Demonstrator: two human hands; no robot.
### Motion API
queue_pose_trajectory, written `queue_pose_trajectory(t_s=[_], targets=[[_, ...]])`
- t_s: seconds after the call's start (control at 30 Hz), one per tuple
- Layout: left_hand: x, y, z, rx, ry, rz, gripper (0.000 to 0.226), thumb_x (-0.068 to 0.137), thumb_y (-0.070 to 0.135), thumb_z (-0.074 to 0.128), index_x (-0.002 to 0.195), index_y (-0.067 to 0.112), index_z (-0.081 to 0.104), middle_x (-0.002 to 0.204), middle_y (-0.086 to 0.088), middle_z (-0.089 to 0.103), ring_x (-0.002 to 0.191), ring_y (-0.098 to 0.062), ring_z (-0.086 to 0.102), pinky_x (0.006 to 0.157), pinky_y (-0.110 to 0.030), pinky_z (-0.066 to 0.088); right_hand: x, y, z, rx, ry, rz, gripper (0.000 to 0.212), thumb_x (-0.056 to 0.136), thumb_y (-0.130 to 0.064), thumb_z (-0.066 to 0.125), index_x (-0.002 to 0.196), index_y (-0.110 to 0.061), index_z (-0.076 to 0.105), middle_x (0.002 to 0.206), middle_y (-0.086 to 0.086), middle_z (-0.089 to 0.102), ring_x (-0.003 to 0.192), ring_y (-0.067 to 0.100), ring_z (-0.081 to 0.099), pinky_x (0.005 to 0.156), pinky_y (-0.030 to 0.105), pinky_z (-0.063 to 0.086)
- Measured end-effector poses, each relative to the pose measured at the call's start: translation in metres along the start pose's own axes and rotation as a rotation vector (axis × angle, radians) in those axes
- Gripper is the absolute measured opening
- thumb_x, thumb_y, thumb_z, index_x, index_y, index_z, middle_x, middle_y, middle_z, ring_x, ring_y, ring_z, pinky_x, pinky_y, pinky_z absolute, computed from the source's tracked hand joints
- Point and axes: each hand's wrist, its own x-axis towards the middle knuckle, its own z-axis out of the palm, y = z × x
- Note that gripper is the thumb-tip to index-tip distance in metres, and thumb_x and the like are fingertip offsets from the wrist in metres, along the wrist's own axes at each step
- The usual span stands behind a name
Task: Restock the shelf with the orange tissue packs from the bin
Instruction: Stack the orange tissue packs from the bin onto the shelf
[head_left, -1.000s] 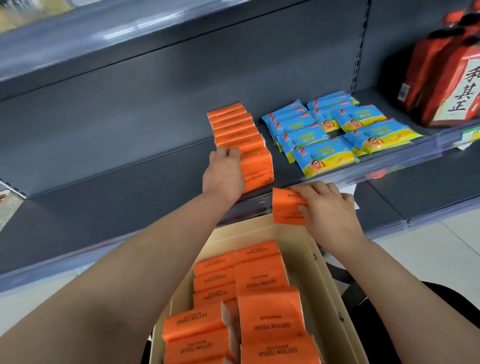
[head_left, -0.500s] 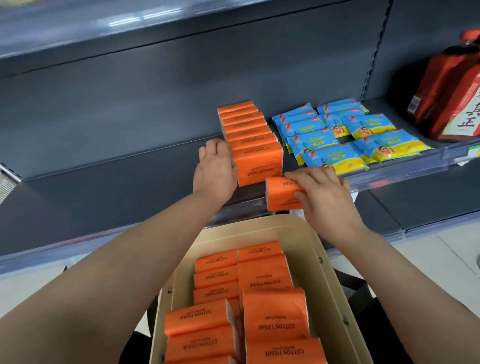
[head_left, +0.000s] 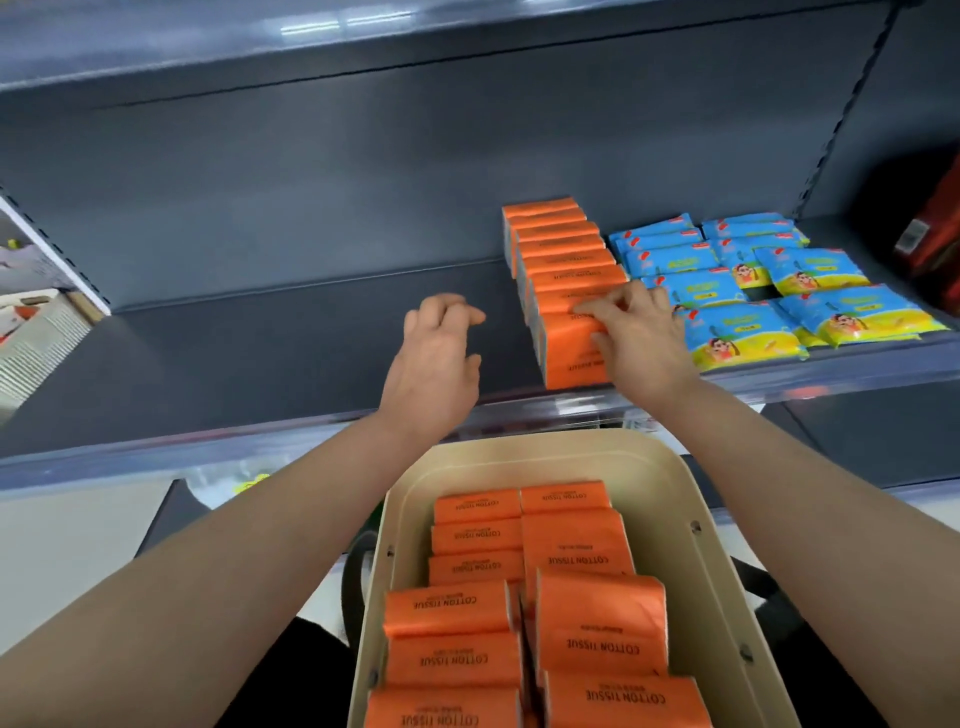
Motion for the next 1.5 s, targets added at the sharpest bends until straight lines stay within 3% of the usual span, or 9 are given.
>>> queue_pose_trajectory(t_s=[0.37, 0.53, 0.67, 0.77, 0.93, 1.07, 1.23, 1.37, 1.5], targets=[[-0.024, -0.014, 0.013, -0.019, -0.073, 0.026, 0.041, 0.091, 0.007, 0.054, 0.131, 0.016, 0.047, 0.139, 0.002, 0.037, 0.125, -0.017, 0.036, 0.079, -0.021, 0.043, -0.007, -0.014, 0.005, -0.079, 0.054, -0.049, 0.048, 0.091, -0.010, 0.056, 0.136, -0.025, 0.049, 0.134, 0.010, 0.044, 0.122, 0.032, 0.037, 0.097, 0.051, 0.032], [-0.037, -0.018, 0.010, -0.026, -0.121, 0.033, 0.039, 0.092, 0.007, 0.052, 0.129, 0.017, 0.049, 0.135, 0.002, 0.043, 0.124, -0.016, 0.038, 0.089, -0.030, 0.048, -0.030, -0.023, 0.002, -0.067, 0.161, -0.184, 0.043, 0.079, -0.003, 0.068, 0.119, -0.017, 0.062, 0.115, 0.010, 0.058, 0.104, 0.035, 0.051, 0.077, 0.045, 0.042], [-0.057, -0.023, 0.011, -0.007, -0.192, 0.015, 0.033, 0.092, 0.009, 0.052, 0.124, 0.018, 0.053, 0.133, 0.001, 0.047, 0.121, -0.017, 0.042, 0.088, -0.026, 0.045, -0.065, -0.028, 0.009, -0.002, -0.112, -0.239, 0.030, 0.082, -0.009, 0.067, 0.110, -0.018, 0.066, 0.111, 0.004, 0.062, 0.107, 0.030, 0.053, 0.082, 0.041, 0.043], [-0.076, -0.022, 0.016, -0.030, -0.250, -0.008, 0.033, 0.092, 0.010, 0.053, 0.124, 0.020, 0.053, 0.133, 0.001, 0.046, 0.124, -0.016, 0.042, 0.095, -0.025, 0.042, -0.092, -0.025, 0.021, -0.089, -0.391, -0.202, 0.029, 0.089, -0.026, 0.061, 0.118, -0.029, 0.060, 0.124, -0.005, 0.056, 0.120, 0.018, 0.048, 0.096, 0.036, 0.040], [-0.095, -0.014, 0.018, -0.089, -0.263, -0.028, 0.030, 0.092, 0.011, 0.055, 0.121, 0.021, 0.055, 0.135, 0.003, 0.044, 0.125, -0.013, 0.043, 0.096, -0.021, 0.037, -0.117, -0.019, 0.035, -0.109, -0.657, -0.040, 0.041, 0.093, -0.036, 0.053, 0.133, -0.031, 0.049, 0.134, -0.002, 0.052, 0.124, 0.019, 0.044, 0.103, 0.041, 0.037], [-0.104, -0.011, 0.017, -0.103, -0.265, -0.037, 0.029, 0.092, 0.010, 0.055, 0.120, 0.021, 0.056, 0.135, 0.003, 0.045, 0.124, -0.012, 0.044, 0.096, -0.020, 0.037, -0.123, -0.016, 0.041, -0.153, -0.749, -0.015, 0.045, 0.094, -0.041, 0.051, 0.136, -0.028, 0.047, 0.134, 0.001, 0.051, 0.124, 0.023, 0.043, 0.101, 0.043, 0.037], [-0.109, -0.011, 0.016, -0.078, -0.263, -0.047, 0.029, 0.093, 0.012, 0.054, 0.119, 0.022, 0.058, 0.135, 0.003, 0.046, 0.125, -0.013, 0.044, 0.101, -0.025, 0.039, -0.124, -0.018, 0.043, -0.092, -0.737, -0.014, 0.032, 0.093, -0.040, 0.052, 0.122, -0.027, 0.056, 0.124, -0.002, 0.056, 0.113, 0.019, 0.049, 0.093, 0.038, 0.042], [-0.112, -0.013, 0.019, -0.016, -0.315, -0.021, 0.028, 0.092, 0.013, 0.054, 0.118, 0.025, 0.059, 0.131, 0.004, 0.050, 0.124, -0.014, 0.045, 0.103, -0.034, 0.041, -0.124, -0.020, 0.039, 0.058, -0.748, 0.028, 0.013, 0.093, -0.039, 0.053, 0.103, -0.031, 0.050, 0.107, -0.003, 0.060, 0.092, 0.015, 0.054, 0.078, 0.031, 0.044], [-0.118, -0.014, 0.024, 0.052, -0.421, 0.027, 0.028, 0.093, 0.016, 0.053, 0.119, 0.025, 0.058, 0.125, 0.005, 0.054, 0.118, -0.015, 0.047, 0.098, -0.027, 0.040, -0.130, -0.019, 0.031, 0.132, -0.763, 0.024, 0.022, 0.091, -0.036, 0.059, 0.109, -0.032, 0.047, 0.113, -0.003, 0.060, 0.103, 0.018, 0.057, 0.089, 0.035, 0.047]])
